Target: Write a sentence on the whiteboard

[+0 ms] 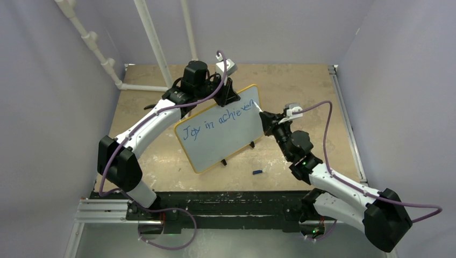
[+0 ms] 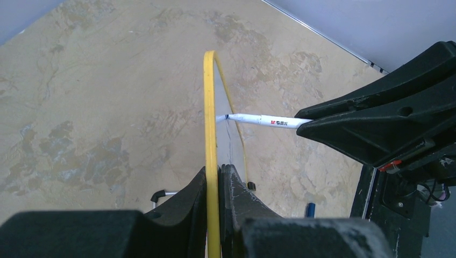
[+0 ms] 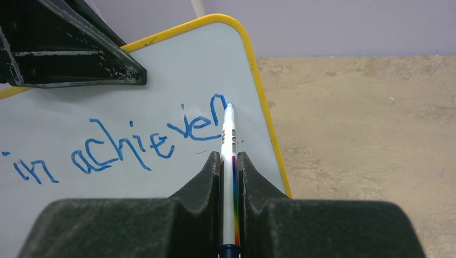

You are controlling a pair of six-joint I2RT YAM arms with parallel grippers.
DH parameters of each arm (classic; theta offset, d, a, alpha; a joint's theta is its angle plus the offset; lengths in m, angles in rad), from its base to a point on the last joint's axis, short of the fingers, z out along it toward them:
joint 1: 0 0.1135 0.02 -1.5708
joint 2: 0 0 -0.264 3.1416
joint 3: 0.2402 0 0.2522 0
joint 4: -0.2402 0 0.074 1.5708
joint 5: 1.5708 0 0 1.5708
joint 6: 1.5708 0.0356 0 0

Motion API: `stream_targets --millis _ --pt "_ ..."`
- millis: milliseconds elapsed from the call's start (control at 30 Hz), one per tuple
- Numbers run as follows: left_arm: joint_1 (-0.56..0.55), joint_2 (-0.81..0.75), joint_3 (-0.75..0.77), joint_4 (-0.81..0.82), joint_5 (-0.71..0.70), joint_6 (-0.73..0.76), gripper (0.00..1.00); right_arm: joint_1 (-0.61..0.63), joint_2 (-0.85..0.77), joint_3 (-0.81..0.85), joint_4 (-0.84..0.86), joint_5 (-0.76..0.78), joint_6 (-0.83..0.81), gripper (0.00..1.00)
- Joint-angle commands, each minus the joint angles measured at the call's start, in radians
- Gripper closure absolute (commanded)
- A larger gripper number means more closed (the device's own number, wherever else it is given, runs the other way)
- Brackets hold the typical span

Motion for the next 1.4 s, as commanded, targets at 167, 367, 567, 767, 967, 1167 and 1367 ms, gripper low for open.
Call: stream_targets --millis 167,367,567,767,967,1167,1367 --pt "0.007 -0.01 -0.007 -0.009 -0.009 0.033 1.0 0.002 0.031 0.066 0.06 0.049 -0.009 1.0" --pt "0.007 -0.009 -0.007 -0.009 -0.009 0.034 1.0 0.002 0.041 0.07 0.039 0.084 0.011 1.0" --pt "0.008 -0.009 -0.006 -0.009 -0.009 0.034 1.0 0.002 0.045 0.06 0.022 0.086 0.018 1.0" --pt "0.007 -0.01 -0.006 -0.009 -0.01 0.033 1.0 0.001 0.047 0.039 0.001 0.078 0.026 1.0" --pt "0.007 -0.01 -0.004 -0.008 -0.012 0.03 1.0 0.002 0.018 -0.003 -0.027 0.079 0.051 1.0" --pt "0.007 -0.01 -0.005 -0.008 -0.012 0.028 1.0 0.002 0.009 -0.015 -0.038 0.078 0.064 1.0" --pt "0.007 -0.013 -0.005 -0.008 -0.016 0.026 1.0 0.001 0.0 -0.007 -0.043 0.081 0.06 1.0"
